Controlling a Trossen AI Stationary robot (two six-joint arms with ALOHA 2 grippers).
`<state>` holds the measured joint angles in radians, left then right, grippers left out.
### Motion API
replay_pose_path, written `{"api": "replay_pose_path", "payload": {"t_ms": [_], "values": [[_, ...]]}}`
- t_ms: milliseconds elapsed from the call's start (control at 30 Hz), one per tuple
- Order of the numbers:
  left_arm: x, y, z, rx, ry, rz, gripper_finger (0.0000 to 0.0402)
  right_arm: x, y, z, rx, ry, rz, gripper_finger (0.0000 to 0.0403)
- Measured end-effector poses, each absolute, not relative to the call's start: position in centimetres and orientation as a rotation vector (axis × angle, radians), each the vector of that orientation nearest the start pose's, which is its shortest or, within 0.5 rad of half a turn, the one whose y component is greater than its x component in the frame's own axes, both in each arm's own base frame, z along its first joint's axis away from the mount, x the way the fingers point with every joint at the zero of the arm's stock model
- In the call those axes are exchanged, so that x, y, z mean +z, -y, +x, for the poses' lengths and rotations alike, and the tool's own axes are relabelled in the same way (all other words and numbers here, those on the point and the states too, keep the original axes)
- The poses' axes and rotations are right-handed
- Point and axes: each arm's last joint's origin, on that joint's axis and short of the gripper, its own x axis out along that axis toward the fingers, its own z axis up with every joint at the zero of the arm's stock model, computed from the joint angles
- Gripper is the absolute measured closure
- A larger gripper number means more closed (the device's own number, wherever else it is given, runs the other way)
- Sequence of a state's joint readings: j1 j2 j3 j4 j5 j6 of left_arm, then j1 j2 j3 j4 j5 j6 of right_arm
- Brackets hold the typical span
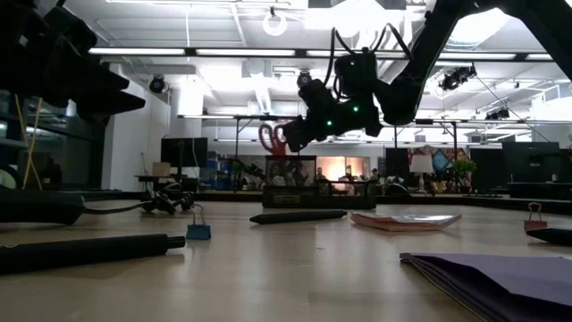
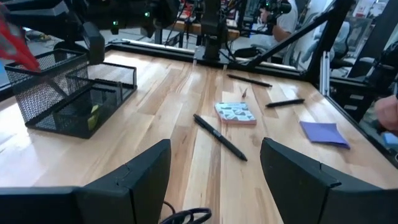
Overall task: Pick and place office supplies into organizer
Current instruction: Put the red scissors into the mesh desk organizer, then put the bottom right black pen into the mesh desk organizer
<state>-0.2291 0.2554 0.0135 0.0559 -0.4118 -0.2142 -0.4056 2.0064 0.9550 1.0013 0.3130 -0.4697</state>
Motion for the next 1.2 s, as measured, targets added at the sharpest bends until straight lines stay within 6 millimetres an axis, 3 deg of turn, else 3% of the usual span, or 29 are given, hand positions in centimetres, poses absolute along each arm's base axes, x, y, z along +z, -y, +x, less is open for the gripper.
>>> {"api": "replay_pose_path", "payload": {"t_ms": [133, 367, 700, 967, 1200], "values": [[15.2, 1.4, 10.9, 0.2, -0.159, -0.154, 0.0169, 14.8, 16.0, 36.6, -0.664, -0.26, -0.476, 0.0332], [15.2, 1.4, 10.9, 0.2, -0.158, -0.155, 0.0169, 16.2, 14.3, 37.2, -0.765, -0.218, -0.599, 0.0284], [15.2, 1.4, 10.9, 0.201, -0.158, -0.158, 0.0169, 21.9, 8.6, 37.3, -0.693, -0.145, -0.619, 0.0239], [15.2, 1.3, 10.9, 0.216, -0.154, -0.157, 0.0169, 25.9, 3.0, 35.1, -0.533, -0.229, -0.515, 0.0238], [15.3, 1.2, 10.9, 0.252, -0.147, -0.154, 0.0169, 27.6, 0.8, 32.5, -0.289, -0.319, -0.355, 0.0242]]}}
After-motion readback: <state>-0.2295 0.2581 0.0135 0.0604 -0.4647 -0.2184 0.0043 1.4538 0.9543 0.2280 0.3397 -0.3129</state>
